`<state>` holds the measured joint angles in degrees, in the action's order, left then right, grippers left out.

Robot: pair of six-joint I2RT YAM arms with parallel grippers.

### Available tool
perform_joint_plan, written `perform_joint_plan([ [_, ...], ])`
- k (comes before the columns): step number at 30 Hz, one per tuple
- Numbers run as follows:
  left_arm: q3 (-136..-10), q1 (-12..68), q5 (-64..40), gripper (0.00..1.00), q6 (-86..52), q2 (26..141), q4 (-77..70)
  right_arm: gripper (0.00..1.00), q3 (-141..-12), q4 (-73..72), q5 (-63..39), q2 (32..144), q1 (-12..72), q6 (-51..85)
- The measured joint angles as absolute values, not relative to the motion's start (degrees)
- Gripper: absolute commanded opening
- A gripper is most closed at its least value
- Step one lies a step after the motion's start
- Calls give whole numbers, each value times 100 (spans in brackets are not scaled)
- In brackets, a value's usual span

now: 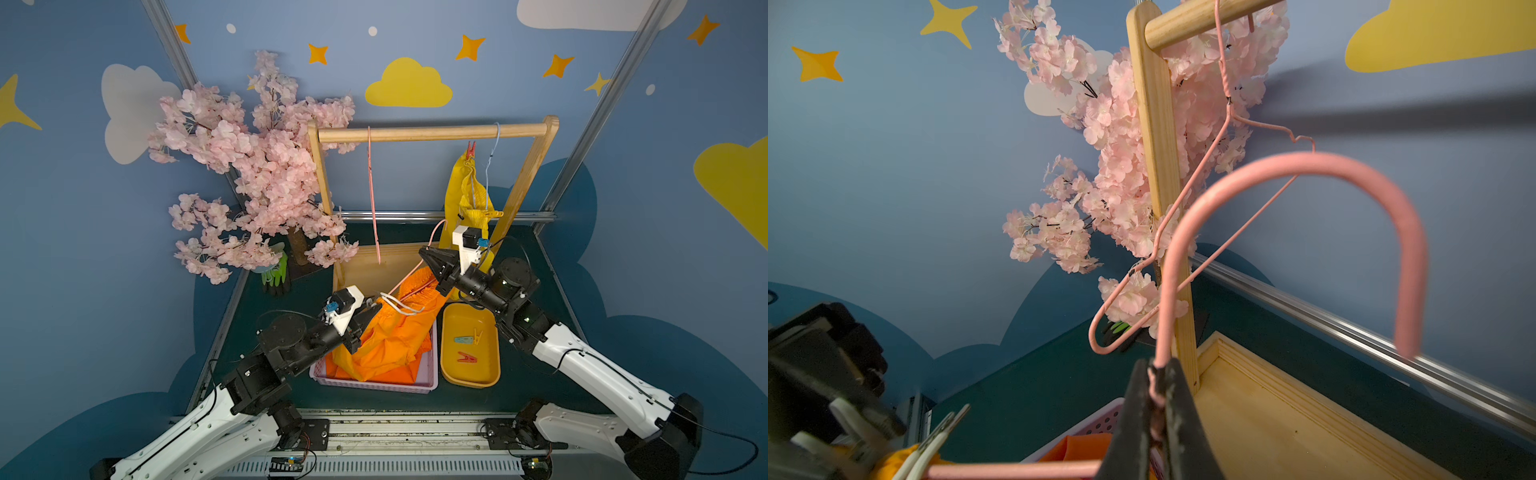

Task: Remove the clothespins securing shorts to the hanger
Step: Remove the clothespin from the hanger.

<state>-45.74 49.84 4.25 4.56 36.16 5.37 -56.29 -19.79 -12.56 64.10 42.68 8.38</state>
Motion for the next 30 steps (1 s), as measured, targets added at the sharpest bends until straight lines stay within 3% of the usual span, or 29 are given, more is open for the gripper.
perform_joint_plan([
  [2,-4563,4984,429,45,454,3551,489,0,-5625,-1938,-1284,6416,4287,808],
  [5,-4563,4984,425,38,427,3481,425,0,-5623,-1929,-1313,6431,4309,775],
  [13,-4563,4984,248,37,456,3568,462,0,-5623,-1931,-1317,6499,4338,725],
  [14,-4563,4984,209,35,456,3601,478,0,-5623,-1931,-1317,6521,4340,722],
  [18,-4595,4984,80,4,447,3758,611,0,-5623,-1920,-1313,6587,4340,705],
  [30,-4600,4987,443,3,506,3677,532,0,-5623,-1907,-1221,6611,4357,663],
])
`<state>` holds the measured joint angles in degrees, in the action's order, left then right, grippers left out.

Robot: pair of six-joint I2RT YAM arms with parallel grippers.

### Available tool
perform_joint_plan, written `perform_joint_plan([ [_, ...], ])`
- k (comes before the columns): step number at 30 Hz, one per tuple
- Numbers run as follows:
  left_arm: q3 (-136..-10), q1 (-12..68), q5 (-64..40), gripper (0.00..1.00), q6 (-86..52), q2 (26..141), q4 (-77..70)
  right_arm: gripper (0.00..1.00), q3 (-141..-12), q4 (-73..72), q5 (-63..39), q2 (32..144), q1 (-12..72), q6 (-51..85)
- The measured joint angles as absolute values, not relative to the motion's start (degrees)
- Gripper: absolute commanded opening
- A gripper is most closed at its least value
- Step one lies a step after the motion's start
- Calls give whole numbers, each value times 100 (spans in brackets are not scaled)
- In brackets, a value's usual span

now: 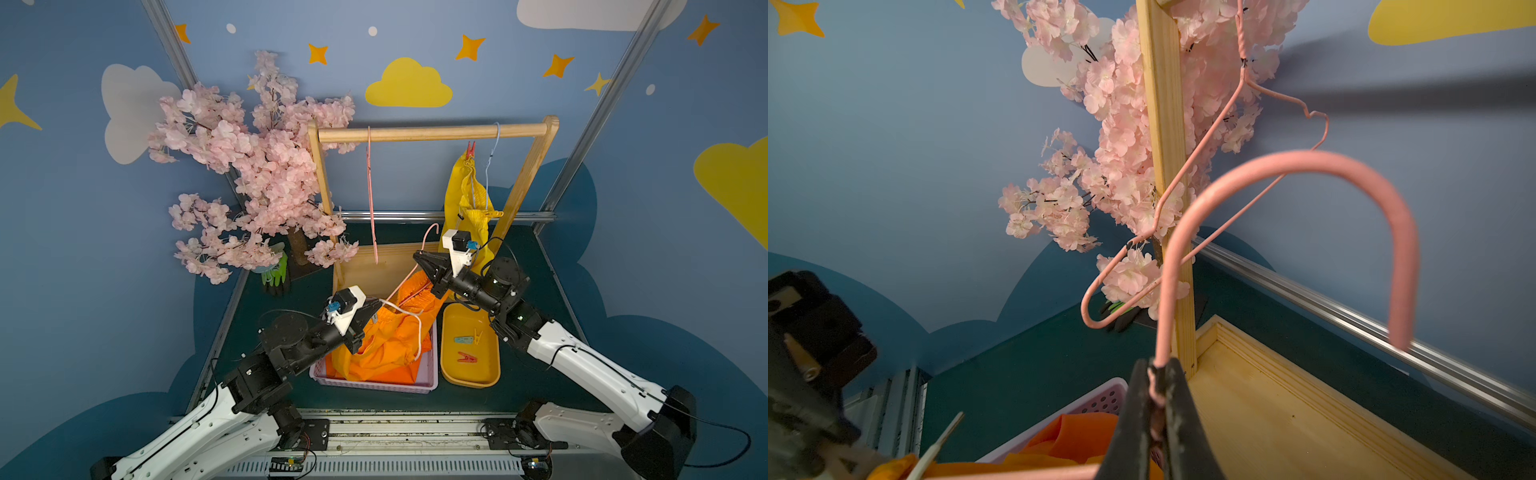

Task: Remove the clothespins securing shorts to the hanger
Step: Remove the clothespin from the hanger.

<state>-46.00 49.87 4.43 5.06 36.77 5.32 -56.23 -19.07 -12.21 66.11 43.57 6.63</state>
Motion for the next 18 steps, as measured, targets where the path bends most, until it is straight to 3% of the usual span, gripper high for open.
perform_joint_plan([
  [18,-4040,4987,1374,3,753,2786,-123,0,-5616,-1820,-860,6943,4742,458],
])
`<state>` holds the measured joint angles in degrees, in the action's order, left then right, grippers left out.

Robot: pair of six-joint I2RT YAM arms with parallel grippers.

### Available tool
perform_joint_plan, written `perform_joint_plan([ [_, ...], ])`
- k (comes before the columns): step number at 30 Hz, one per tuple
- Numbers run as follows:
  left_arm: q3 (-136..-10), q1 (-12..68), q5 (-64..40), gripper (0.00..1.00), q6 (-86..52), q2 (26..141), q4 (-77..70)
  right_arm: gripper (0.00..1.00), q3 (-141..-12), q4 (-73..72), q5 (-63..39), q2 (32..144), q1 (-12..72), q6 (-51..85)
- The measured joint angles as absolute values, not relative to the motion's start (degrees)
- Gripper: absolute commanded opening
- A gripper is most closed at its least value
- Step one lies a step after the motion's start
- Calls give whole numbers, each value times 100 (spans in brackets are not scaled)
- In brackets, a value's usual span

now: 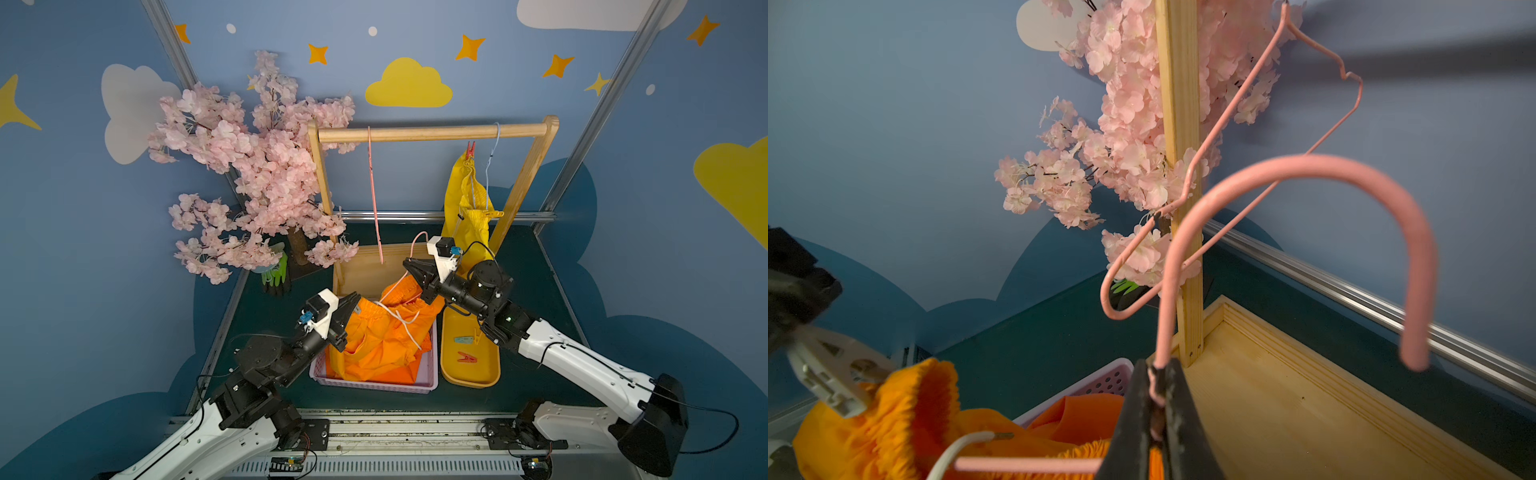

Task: Remove the clothespins securing shorts to the hanger
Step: Remove the clothespin from the hanger.

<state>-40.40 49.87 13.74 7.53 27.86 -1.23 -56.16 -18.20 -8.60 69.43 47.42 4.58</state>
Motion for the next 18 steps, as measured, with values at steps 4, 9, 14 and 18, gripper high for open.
perform_joint_plan([
  [4,-4032,4987,1406,3,801,2633,-167,0,-5616,-1798,-825,7087,4790,451],
  [9,-4023,4987,1507,3,847,2521,-158,0,-5645,-1708,-753,7214,4838,480],
  [14,-4016,4987,1498,3,860,2392,-174,0,-6149,-1103,-438,7491,5081,600],
  [18,-3997,4987,1435,3,851,2449,-176,0,-6790,-569,-233,7948,5196,891],
])
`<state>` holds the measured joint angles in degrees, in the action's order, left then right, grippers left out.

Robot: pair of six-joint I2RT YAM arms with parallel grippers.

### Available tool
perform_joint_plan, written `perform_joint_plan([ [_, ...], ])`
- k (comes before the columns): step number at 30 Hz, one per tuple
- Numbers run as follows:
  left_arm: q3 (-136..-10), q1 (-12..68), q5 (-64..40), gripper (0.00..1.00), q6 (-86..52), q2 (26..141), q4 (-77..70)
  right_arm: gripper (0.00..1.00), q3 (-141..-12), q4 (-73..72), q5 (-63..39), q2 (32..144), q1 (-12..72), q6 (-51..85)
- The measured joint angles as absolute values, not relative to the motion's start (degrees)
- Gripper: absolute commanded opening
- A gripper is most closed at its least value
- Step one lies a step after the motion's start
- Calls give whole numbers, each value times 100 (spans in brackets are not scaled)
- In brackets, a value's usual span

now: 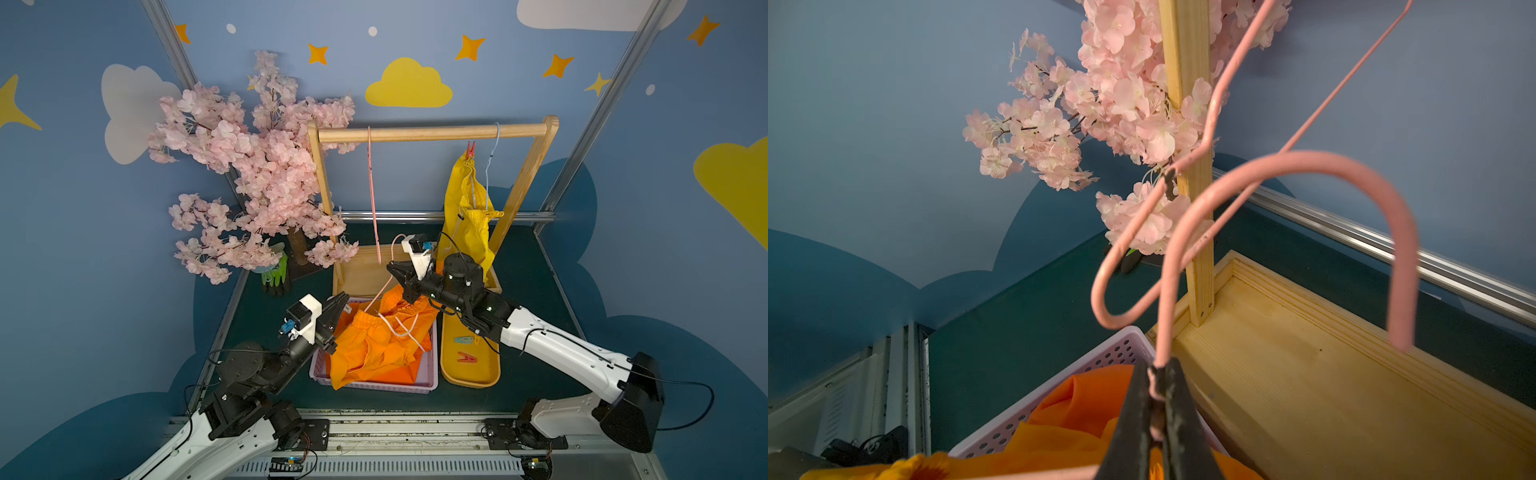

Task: Remove the clothespins securing shorts to the hanger
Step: Remove the clothespin from the hanger, then place the hanger in the basket.

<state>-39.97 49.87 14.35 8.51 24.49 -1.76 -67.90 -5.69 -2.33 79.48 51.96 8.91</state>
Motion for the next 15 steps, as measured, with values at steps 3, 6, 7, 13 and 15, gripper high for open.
perform_joint_plan([
  [3,-3994,4987,1288,3,801,2602,-180,0,-7258,-156,-217,8501,5196,1105],
  [6,-3994,4987,1103,3,709,2816,-178,0,-7533,239,-305,9032,5183,1308],
  [7,-3994,4987,1044,3,681,2886,-178,0,-7599,366,-346,9198,5172,1367],
  [13,-3795,4987,858,3,434,3076,-375,0,-7690,609,-569,9754,5098,1612],
  [15,-3704,4987,810,3,327,3190,-471,0,-7693,589,-711,9852,5028,1721],
])
